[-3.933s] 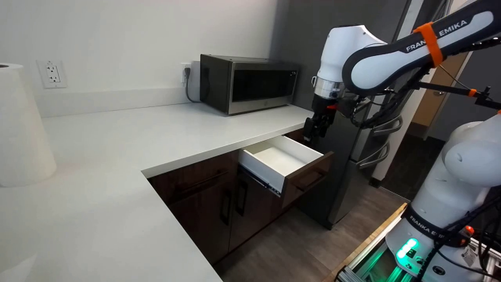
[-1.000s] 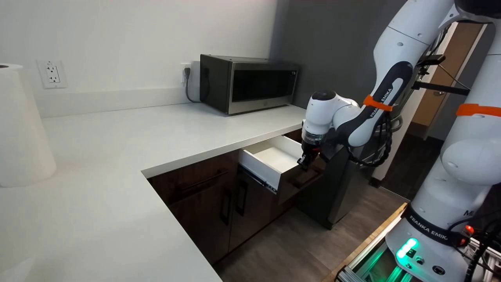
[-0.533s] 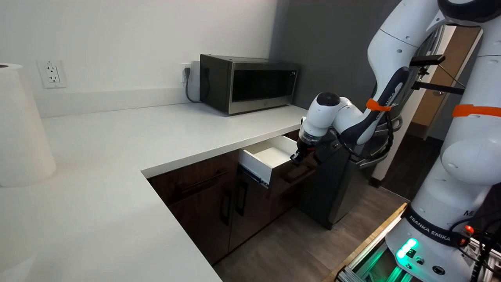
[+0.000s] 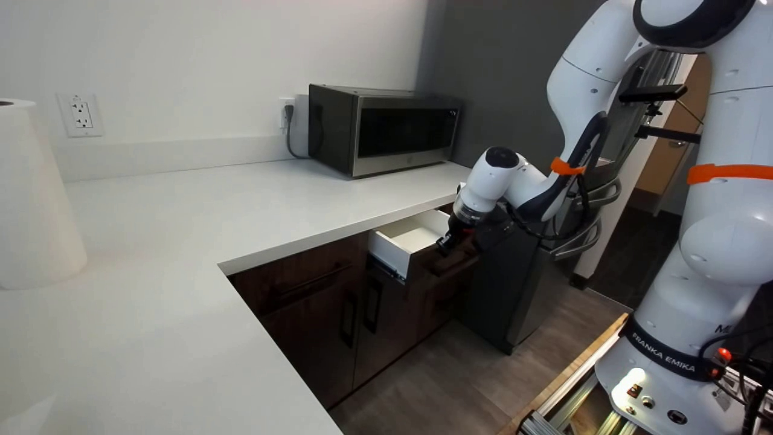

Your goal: Close the drawer

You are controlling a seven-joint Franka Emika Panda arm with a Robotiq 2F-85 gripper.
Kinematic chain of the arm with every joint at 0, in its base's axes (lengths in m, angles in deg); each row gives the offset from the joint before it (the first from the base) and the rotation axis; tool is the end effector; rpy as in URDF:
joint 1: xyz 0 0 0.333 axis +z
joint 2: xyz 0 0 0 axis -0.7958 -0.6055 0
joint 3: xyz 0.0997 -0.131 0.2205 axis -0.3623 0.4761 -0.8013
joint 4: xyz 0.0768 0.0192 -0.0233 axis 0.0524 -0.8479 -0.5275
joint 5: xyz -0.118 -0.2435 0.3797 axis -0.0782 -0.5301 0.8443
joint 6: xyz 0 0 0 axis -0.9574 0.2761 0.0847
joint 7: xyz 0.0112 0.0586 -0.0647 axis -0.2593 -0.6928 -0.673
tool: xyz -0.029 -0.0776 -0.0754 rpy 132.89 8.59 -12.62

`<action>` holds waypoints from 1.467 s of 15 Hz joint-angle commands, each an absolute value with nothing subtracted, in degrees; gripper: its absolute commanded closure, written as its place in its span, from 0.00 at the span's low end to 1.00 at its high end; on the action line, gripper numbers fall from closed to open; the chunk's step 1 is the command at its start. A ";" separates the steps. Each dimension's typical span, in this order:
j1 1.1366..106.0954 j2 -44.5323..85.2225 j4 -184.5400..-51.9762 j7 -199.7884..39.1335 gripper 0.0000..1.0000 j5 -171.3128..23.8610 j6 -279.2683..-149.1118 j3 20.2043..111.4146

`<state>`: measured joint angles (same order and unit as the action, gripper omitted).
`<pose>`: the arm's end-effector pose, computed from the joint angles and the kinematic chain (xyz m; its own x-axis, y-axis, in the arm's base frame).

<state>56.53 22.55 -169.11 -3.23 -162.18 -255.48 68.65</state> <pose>0.4458 0.0506 0.0757 0.9219 0.1338 0.3635 0.0803 -0.9841 0.1586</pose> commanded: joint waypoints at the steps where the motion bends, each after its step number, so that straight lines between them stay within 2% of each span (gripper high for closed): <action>1: 56.53 22.53 -169.09 -3.19 1.00 -162.21 -255.48 68.65; 7: 57.41 20.40 -164.70 1.36 1.00 -164.26 -249.83 68.62; 11: 57.61 17.38 -159.83 7.74 1.00 -168.45 -250.63 68.07; 22: 52.60 8.60 -145.70 38.01 1.00 -198.00 -248.01 61.70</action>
